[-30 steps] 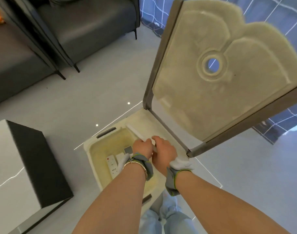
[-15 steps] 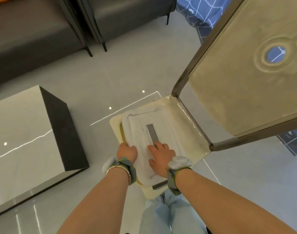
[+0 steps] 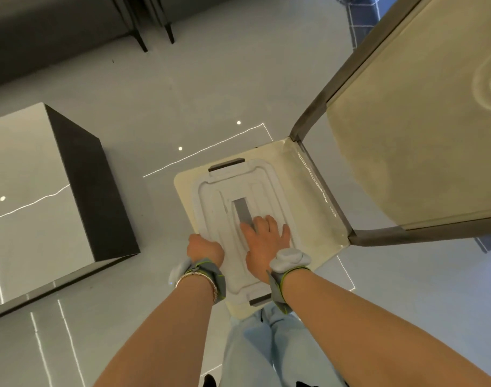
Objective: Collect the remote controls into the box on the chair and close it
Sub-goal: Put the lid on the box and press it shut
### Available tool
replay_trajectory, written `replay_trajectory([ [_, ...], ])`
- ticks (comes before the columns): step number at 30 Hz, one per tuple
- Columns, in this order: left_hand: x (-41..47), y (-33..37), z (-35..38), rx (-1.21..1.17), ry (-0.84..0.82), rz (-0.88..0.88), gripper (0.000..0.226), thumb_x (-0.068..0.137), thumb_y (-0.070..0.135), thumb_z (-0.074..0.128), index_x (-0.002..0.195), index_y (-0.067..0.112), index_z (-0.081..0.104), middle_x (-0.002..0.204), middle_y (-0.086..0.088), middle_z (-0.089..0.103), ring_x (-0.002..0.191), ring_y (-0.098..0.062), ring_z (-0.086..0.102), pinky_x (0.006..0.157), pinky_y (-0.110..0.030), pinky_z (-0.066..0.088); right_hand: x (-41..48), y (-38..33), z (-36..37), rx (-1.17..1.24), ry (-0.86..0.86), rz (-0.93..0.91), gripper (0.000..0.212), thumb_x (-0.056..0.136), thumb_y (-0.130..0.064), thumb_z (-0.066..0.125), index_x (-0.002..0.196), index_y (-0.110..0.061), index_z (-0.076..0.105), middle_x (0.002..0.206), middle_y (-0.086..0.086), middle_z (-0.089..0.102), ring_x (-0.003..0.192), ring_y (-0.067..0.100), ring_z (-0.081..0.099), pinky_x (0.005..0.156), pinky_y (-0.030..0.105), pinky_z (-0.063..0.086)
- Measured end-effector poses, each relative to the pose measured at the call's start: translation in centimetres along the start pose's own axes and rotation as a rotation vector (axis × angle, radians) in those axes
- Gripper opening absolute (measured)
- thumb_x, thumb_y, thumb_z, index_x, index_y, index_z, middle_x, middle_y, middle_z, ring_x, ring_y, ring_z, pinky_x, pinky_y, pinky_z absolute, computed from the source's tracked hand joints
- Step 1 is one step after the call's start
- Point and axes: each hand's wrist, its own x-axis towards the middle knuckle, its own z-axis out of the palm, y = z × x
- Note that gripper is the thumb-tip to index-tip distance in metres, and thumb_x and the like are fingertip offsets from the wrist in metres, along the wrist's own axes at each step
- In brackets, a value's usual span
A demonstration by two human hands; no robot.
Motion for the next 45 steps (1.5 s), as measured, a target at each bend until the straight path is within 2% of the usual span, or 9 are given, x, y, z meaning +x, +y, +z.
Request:
replay_trajectory([
  [8, 0.9, 2.6, -0.6, -0.076, 0.003, 0.039, 0.069, 0.084, 0.002, 0.056, 0.143, 0.002, 0.02, 0.139, -0.024, 0.043, 0.127, -0.04, 0.045, 0.105, -0.045, 0.042, 2.6, 1.9, -2.6, -0.15, -0.09, -0.073, 0.094, 0.083, -0.048, 0.056, 0.147, -0.039, -0.013, 0.158, 0.002, -0.025, 0.144, 0.034, -0.022, 0.111, 0.065, -0.005],
  [11, 2.8, 5.3, -1.9, -0.128, 0.045, 0.194, 0.086, 0.08, 0.011, 0.066, 0.148, 0.006, 0.014, 0.147, -0.02, 0.035, 0.134, -0.036, 0.038, 0.111, -0.043, 0.036, 3.5, 2.0, -3.2, -0.149, -0.204, -0.028, 0.102, 0.079, -0.054, 0.06, 0.145, -0.042, -0.017, 0.156, -0.001, -0.03, 0.143, 0.035, -0.025, 0.109, 0.069, -0.004],
  [14, 4.3, 8.5, -2.5, 0.189, 0.065, 0.472, 0.089, 0.079, 0.026, 0.069, 0.149, 0.009, 0.017, 0.15, -0.016, 0.031, 0.138, -0.032, 0.032, 0.114, -0.04, 0.029, 3.8, 1.8, -2.6, -0.111, -0.197, -0.025, 0.107, 0.075, -0.054, 0.065, 0.146, -0.041, -0.015, 0.156, 0.002, -0.029, 0.143, 0.035, -0.025, 0.109, 0.069, -0.002],
  [22, 7.9, 12.7, -0.4, 0.721, -0.107, 0.67, 0.064, 0.075, 0.039, 0.071, 0.125, 0.009, 0.045, 0.127, -0.014, 0.052, 0.115, -0.032, 0.051, 0.091, -0.039, 0.042, 4.4, 1.7, -2.3, -0.227, -0.298, 0.007, 0.121, 0.069, -0.058, 0.068, 0.143, -0.039, -0.026, 0.153, 0.004, -0.037, 0.139, 0.042, -0.031, 0.1, 0.078, -0.005],
  [27, 7.6, 12.4, 0.6, 0.741, 0.128, 0.727, 0.063, 0.063, 0.037, 0.079, 0.112, 0.01, 0.051, 0.118, -0.009, 0.051, 0.108, -0.03, 0.047, 0.073, -0.036, 0.029, 4.3, 1.6, -2.4, -0.246, -0.306, 0.025, 0.123, 0.07, -0.055, 0.069, 0.14, -0.039, -0.031, 0.15, 0.004, -0.042, 0.137, 0.041, -0.034, 0.1, 0.078, -0.004],
  [33, 6.9, 10.0, 1.1, 0.627, 0.244, 0.853, 0.051, 0.072, 0.034, 0.073, 0.113, 0.011, 0.054, 0.118, -0.009, 0.053, 0.109, -0.03, 0.048, 0.084, -0.037, 0.037, 3.9, 1.2, -2.1, -0.434, -0.229, 0.019, 0.102, 0.078, -0.059, 0.056, 0.149, -0.034, -0.012, 0.156, 0.013, -0.026, 0.142, 0.044, -0.021, 0.099, 0.076, -0.007],
  [36, 5.7, 9.1, 0.8, 0.666, 0.226, 0.869, 0.049, 0.078, 0.03, 0.067, 0.121, 0.011, 0.051, 0.128, -0.008, 0.05, 0.119, -0.029, 0.045, 0.093, -0.038, 0.036, 3.5, 0.9, -2.4, -0.149, -0.2, 0.087, 0.094, 0.085, -0.046, 0.058, 0.148, -0.037, -0.011, 0.156, 0.005, -0.03, 0.143, 0.034, -0.027, 0.11, 0.07, -0.006],
  [41, 0.9, 3.9, -1.3, 0.661, 0.12, 0.895, 0.058, 0.082, 0.027, 0.062, 0.135, 0.016, 0.042, 0.137, -0.007, 0.045, 0.129, -0.028, 0.038, 0.099, -0.041, 0.035, 1.1, 0.4, -3.9, -0.344, -0.178, 0.037, 0.117, 0.073, -0.057, 0.066, 0.146, -0.033, -0.021, 0.156, 0.007, -0.029, 0.144, 0.039, -0.019, 0.109, 0.07, -0.002],
  [45, -2.3, -0.7, -1.1, 0.682, 0.025, 0.814, 0.054, 0.085, 0.026, 0.059, 0.135, 0.013, 0.041, 0.138, -0.009, 0.043, 0.127, -0.028, 0.039, 0.099, -0.041, 0.04, -1.9, 2.2, -3.1, -0.263, -0.125, 0.08, 0.106, 0.079, -0.051, 0.064, 0.147, -0.035, -0.016, 0.158, 0.009, -0.023, 0.146, 0.036, -0.011, 0.109, 0.07, 0.01],
])
